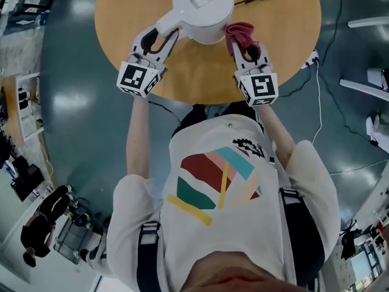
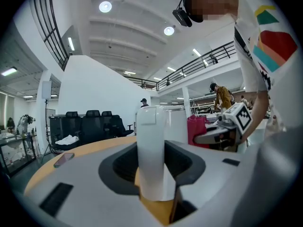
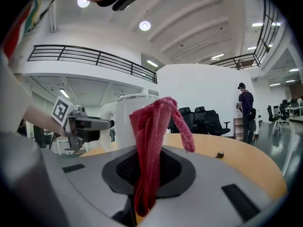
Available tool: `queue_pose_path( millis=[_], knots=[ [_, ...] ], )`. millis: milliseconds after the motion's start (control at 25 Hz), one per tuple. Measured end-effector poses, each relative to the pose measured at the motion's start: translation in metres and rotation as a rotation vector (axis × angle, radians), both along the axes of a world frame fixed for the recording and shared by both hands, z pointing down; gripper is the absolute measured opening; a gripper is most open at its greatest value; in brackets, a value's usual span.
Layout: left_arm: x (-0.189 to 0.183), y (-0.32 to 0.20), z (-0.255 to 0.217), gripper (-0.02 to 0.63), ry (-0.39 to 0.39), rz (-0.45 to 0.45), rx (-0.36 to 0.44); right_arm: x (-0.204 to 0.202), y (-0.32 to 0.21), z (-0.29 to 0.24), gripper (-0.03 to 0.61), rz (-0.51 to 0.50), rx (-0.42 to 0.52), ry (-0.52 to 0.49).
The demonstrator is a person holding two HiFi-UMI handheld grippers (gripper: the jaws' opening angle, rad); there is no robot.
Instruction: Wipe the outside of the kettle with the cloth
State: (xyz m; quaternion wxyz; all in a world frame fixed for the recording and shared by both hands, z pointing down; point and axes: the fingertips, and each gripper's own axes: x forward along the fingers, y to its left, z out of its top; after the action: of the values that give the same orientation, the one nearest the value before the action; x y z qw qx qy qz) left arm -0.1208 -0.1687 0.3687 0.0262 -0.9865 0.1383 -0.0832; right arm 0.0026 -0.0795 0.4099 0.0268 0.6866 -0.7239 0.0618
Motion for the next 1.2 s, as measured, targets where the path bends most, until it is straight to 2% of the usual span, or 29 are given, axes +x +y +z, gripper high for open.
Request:
queue_pose_path(
  millis=[160,280,360,480,640,960,1200],
  knots=[
    [-0.001,0.001,-0.001,0.192,0.008,0.026,-0.022,-0.064,0.003,0.015,0.038,-0.048,0.009,0.008],
    [0.000,0.001,-0.001,0.190,-0.005,0.056,-0.027,-0.097,-0.013,0.029,0.038,-0.049,0.020,0.103],
    [0.000,0.002,-0.001,0.190,-0.011,0.071,-0.031,-0.108,-0.026,0.038,0.038,-0.007,0.020,0.163],
    [-0.001,0.003,-0.002,0.189,-0.009,0.083,-0.033,-0.112,-0.043,0.048,0.038,0.067,0.004,0.184],
    [-0.001,0.004,-0.001,0.189,0.003,0.095,-0.037,-0.112,-0.055,0.056,0.038,0.087,-0.004,0.189],
    [-0.001,0.000,0.002,0.190,0.005,0.107,-0.031,-0.099,-0.036,0.056,0.038,0.035,-0.015,0.236],
    [-0.002,0.000,0.005,0.190,-0.011,0.120,-0.035,-0.072,-0.012,0.050,0.038,-0.037,-0.001,0.286]
  ],
)
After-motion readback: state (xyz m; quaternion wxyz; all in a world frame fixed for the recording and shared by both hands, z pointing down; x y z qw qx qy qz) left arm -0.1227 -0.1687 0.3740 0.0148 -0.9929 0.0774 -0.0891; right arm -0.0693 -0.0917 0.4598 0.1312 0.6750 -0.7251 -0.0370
